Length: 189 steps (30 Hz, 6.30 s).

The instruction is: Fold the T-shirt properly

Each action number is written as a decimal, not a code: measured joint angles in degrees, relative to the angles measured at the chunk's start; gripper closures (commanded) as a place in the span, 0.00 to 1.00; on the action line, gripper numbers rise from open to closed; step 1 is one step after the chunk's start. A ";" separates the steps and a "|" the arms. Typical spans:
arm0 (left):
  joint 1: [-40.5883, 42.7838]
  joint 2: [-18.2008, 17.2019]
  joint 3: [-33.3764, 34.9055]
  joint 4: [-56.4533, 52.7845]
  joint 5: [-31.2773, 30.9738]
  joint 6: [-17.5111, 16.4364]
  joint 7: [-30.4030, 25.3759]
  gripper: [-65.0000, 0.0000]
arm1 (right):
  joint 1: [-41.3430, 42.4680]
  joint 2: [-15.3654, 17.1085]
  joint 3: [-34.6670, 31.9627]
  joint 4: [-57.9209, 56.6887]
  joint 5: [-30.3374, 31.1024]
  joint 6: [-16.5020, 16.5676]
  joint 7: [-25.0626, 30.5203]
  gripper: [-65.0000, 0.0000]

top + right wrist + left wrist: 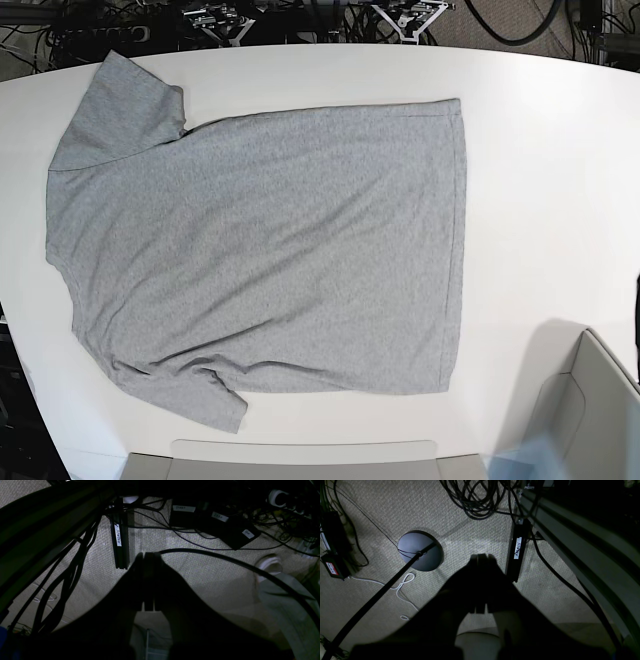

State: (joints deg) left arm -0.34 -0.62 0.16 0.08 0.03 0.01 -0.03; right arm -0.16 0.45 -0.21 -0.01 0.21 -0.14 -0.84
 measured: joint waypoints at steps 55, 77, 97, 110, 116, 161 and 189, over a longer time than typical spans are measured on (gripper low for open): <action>19.50 -1.92 -0.28 -0.13 0.07 0.04 -62.20 1.00 | -15.34 8.76 0.24 0.44 7.50 9.16 46.07 1.00; 48.43 -3.67 -0.28 55.52 0.39 0.39 -74.38 0.95 | -47.71 9.31 0.83 49.99 19.74 21.05 62.12 0.99; 51.25 -3.85 -0.17 82.90 0.37 0.22 -52.19 0.91 | -57.40 12.33 29.29 98.27 44.52 22.10 12.68 0.47; 49.72 -3.82 0.09 82.97 0.39 0.04 -47.28 0.91 | -42.73 9.18 49.62 87.80 52.92 38.14 -22.03 0.46; 49.33 -3.85 0.09 82.97 0.42 0.00 -46.51 0.91 | -36.24 4.28 56.94 86.73 42.69 38.75 -27.08 0.46; 46.38 -18.93 7.26 103.14 -51.32 1.18 -1.38 0.67 | -20.68 -7.58 63.71 84.89 13.03 39.21 -23.98 0.46; 33.48 -20.52 5.68 93.85 -58.84 -2.21 22.84 1.00 | -18.64 -7.87 63.60 89.07 4.28 39.21 -28.00 1.00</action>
State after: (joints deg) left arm 33.15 -21.15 5.85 93.93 -58.81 -2.20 22.81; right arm -18.81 -7.42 63.40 89.06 4.49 39.07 -28.84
